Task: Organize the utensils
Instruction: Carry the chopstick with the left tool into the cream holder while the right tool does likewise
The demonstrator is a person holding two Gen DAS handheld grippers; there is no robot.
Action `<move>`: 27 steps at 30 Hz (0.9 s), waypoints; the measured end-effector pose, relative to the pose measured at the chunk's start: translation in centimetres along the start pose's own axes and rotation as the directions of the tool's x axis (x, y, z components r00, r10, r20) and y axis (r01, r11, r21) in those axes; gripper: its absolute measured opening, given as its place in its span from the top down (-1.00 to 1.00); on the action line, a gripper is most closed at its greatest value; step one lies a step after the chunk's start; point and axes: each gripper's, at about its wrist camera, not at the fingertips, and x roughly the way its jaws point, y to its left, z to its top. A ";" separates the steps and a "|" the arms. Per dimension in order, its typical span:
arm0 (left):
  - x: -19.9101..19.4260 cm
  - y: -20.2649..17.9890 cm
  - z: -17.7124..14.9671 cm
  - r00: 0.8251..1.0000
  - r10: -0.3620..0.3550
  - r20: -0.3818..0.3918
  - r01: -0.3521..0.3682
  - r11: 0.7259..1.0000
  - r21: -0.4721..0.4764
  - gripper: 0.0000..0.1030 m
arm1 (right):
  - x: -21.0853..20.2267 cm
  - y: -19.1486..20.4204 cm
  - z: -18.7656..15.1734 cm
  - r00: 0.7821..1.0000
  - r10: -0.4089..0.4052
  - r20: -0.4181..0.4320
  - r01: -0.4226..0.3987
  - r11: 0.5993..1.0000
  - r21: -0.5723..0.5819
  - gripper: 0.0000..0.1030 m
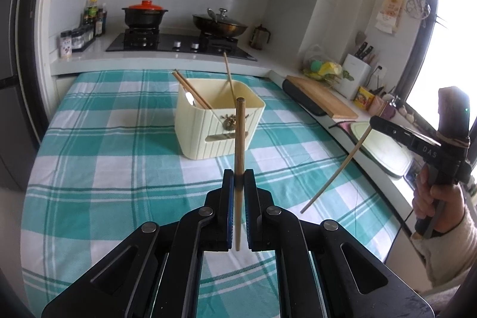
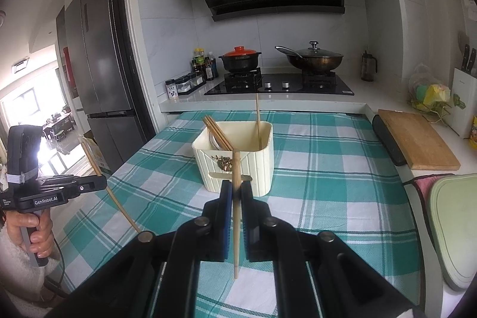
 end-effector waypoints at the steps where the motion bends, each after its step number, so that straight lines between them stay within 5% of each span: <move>1: -0.1 0.1 0.0 1.000 -0.002 0.001 0.002 1.000 -0.003 0.91 | -0.1 -0.1 0.1 1.000 -0.002 0.003 0.002 1.000 0.001 0.88; 27: -1.3 0.9 0.1 1.000 0.004 0.024 -0.003 1.000 -0.023 0.91 | -0.2 -0.4 0.5 1.000 -0.024 0.002 0.024 1.000 -0.012 0.88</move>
